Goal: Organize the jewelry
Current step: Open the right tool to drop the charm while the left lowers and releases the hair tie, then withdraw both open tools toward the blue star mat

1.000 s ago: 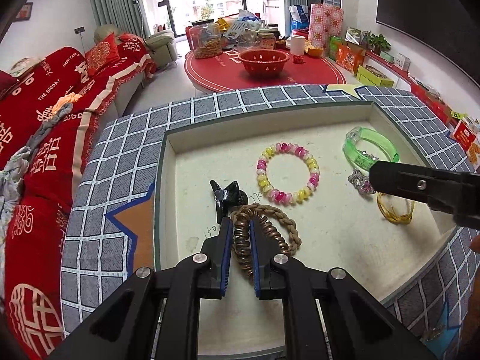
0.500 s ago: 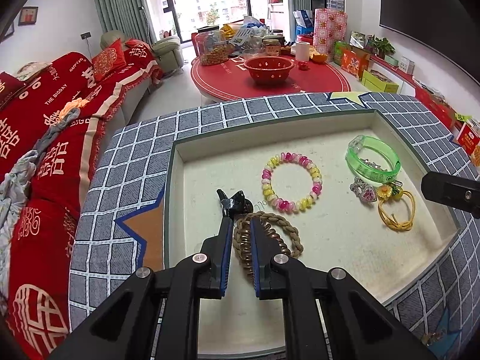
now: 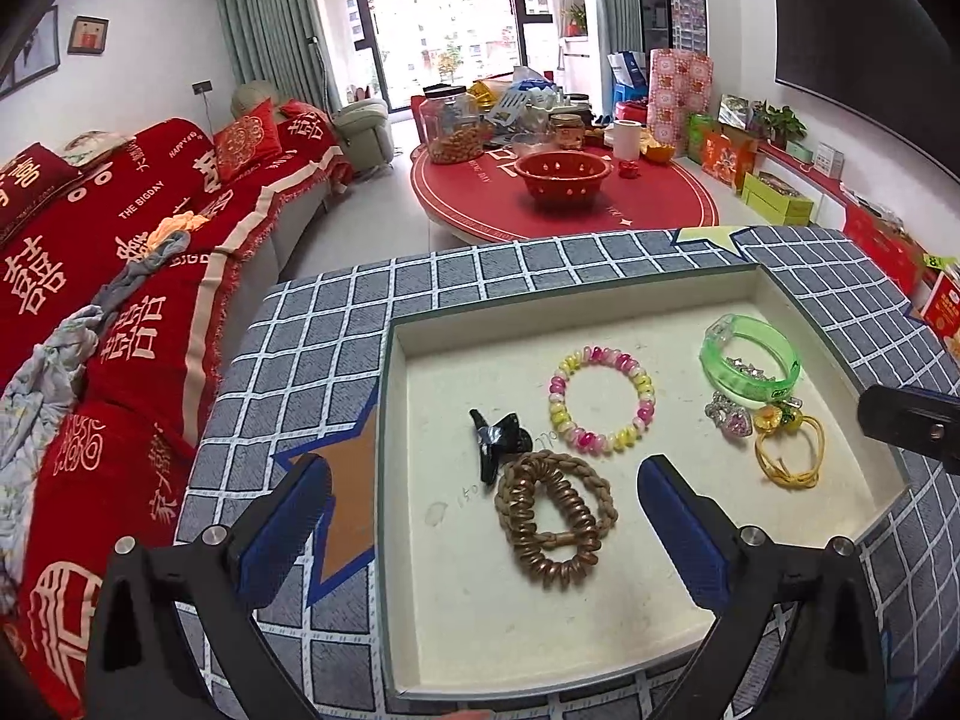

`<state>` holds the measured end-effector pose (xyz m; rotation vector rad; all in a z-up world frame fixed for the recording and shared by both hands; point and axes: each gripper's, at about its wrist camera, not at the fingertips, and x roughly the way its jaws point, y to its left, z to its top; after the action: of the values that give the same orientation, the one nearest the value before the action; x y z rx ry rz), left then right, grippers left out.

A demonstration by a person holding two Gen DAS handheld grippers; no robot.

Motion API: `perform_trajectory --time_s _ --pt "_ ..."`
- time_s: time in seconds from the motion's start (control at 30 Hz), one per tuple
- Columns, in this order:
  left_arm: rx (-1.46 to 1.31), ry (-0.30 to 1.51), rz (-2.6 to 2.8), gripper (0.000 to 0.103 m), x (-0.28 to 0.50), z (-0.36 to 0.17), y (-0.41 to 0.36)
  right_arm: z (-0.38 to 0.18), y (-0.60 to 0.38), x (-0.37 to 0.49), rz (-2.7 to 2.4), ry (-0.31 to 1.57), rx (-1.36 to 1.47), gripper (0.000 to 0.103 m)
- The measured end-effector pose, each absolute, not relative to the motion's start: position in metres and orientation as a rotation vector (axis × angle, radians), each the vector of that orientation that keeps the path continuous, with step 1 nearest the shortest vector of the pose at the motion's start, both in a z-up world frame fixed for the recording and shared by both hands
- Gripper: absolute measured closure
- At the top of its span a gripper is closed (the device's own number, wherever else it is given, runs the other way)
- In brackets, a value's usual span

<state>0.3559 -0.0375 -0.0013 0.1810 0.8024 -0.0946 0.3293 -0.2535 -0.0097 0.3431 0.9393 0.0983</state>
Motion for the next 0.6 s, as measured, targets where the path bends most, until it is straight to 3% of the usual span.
perform_trajectory --time_s 0.07,0.37,0.6 --pt "0.193 0.796 -0.084 0.0 0.352 0.0 -0.036 -0.008 -0.253 0.325 0.096 0.923 0.329 0.011" --pt "0.182 0.796 -0.105 0.0 0.327 0.01 -0.027 0.013 -0.25 0.302 0.093 0.827 0.322 0.01" --pt "0.178 0.792 -0.126 0.0 0.301 0.015 -0.028 0.02 -0.25 0.285 0.108 0.878 0.309 0.01"
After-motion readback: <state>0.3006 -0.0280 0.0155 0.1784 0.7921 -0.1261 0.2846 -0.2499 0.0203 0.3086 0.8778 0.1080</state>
